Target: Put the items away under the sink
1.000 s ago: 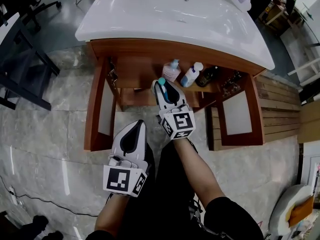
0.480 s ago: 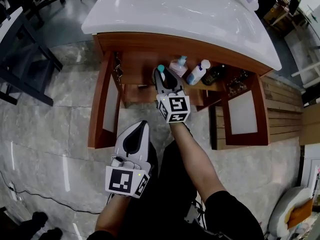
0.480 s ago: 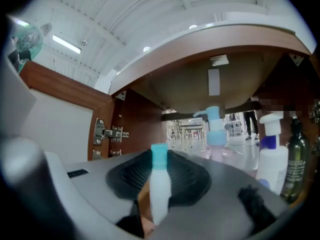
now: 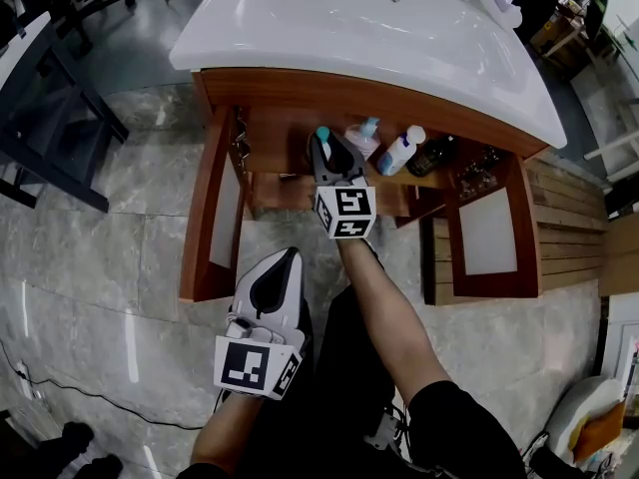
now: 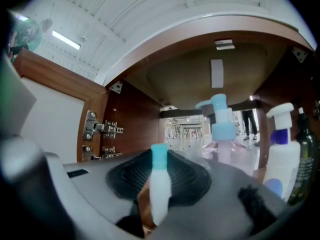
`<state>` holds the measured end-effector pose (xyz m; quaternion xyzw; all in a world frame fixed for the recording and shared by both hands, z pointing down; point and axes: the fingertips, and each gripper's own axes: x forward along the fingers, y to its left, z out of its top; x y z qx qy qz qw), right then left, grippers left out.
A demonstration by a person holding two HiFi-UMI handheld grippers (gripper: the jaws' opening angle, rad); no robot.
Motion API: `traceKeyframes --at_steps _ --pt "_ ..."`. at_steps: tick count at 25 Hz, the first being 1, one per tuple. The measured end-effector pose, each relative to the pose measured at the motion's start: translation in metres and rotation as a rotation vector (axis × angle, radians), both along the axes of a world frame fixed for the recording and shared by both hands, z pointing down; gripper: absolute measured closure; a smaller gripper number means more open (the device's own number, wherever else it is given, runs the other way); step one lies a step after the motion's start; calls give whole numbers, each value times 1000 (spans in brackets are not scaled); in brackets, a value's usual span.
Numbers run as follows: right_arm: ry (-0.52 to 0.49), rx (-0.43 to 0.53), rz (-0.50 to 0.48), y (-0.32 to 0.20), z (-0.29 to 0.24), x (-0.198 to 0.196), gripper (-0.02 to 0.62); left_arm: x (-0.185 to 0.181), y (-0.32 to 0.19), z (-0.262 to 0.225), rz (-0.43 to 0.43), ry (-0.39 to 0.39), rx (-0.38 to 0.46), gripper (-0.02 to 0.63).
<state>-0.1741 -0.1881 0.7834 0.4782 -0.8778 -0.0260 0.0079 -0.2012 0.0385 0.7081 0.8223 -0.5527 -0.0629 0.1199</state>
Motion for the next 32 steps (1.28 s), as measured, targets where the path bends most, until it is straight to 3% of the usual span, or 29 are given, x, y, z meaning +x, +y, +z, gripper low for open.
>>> traceKeyframes --at_steps 11,17,27,32 --pt "-1 7 17 -2 6 2 489 -1 -5 4 6 16 -4 601" --pt "-7 10 18 1 7 5 445 1 -3 4 14 16 0 601" --pt "-50 54 -24 39 -24 22 440 7 -8 2 20 20 2 601" --pt "-71 31 -22 54 -35 36 575 14 -14 0 31 13 2 601"
